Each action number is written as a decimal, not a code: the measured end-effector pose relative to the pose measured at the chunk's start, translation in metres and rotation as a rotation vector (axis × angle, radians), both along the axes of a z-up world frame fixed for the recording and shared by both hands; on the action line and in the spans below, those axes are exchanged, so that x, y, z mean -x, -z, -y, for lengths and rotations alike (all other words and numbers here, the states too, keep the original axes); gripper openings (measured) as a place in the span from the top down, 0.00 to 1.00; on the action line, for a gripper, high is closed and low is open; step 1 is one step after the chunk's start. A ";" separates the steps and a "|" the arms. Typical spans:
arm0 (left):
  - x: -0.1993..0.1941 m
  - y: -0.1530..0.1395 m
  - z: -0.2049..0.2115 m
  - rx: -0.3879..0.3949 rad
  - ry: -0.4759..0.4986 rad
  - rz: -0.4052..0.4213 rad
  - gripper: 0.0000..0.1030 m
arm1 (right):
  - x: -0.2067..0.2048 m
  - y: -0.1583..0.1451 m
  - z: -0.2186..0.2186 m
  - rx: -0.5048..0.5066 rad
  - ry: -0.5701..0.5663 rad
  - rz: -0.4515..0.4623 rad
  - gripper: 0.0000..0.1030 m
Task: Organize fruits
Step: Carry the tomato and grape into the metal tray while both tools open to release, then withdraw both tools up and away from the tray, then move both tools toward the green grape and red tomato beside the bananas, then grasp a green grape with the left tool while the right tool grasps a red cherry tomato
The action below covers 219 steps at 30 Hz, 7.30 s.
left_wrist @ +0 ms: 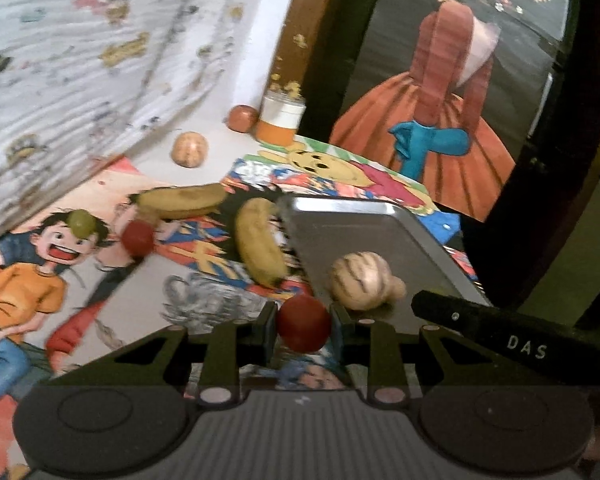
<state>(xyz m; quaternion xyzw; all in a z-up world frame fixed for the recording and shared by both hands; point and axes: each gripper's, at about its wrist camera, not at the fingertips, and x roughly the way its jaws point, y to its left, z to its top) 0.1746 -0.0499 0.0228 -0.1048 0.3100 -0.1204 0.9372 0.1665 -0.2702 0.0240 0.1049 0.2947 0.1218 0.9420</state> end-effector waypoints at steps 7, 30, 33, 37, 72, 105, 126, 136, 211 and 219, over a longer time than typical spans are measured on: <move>0.000 0.007 0.031 -0.008 0.045 -0.016 0.71 | 0.005 0.017 0.023 0.001 0.037 -0.029 0.74; -0.010 0.018 0.065 -0.081 0.070 -0.042 0.71 | 0.003 0.024 0.026 0.035 0.023 -0.026 0.74; -0.010 0.018 0.068 -0.105 0.072 -0.036 0.70 | 0.003 0.024 0.026 0.034 0.023 -0.026 0.73; -0.008 0.018 0.072 -0.132 0.073 -0.032 0.70 | 0.003 0.024 0.026 0.035 0.022 -0.026 0.73; 0.001 0.004 0.058 -0.095 0.005 -0.012 0.38 | 0.016 0.012 0.028 0.052 0.038 0.000 0.56; 0.087 -0.011 -0.043 -0.018 -0.228 -0.005 0.00 | 0.085 -0.020 -0.018 0.121 -0.045 -0.024 0.01; 0.101 0.005 -0.077 -0.112 -0.356 -0.103 0.00 | 0.094 -0.006 -0.055 0.096 -0.183 -0.150 0.01; 0.092 0.006 -0.110 -0.128 -0.416 -0.097 0.00 | 0.074 -0.013 -0.083 0.196 -0.273 -0.096 0.01; -0.099 0.026 -0.143 -0.296 -0.076 -0.025 0.75 | -0.108 0.024 -0.221 0.356 -0.687 0.101 0.70; -0.075 0.012 -0.136 -0.253 -0.111 -0.012 0.75 | -0.085 0.010 -0.198 0.301 -0.652 0.113 0.70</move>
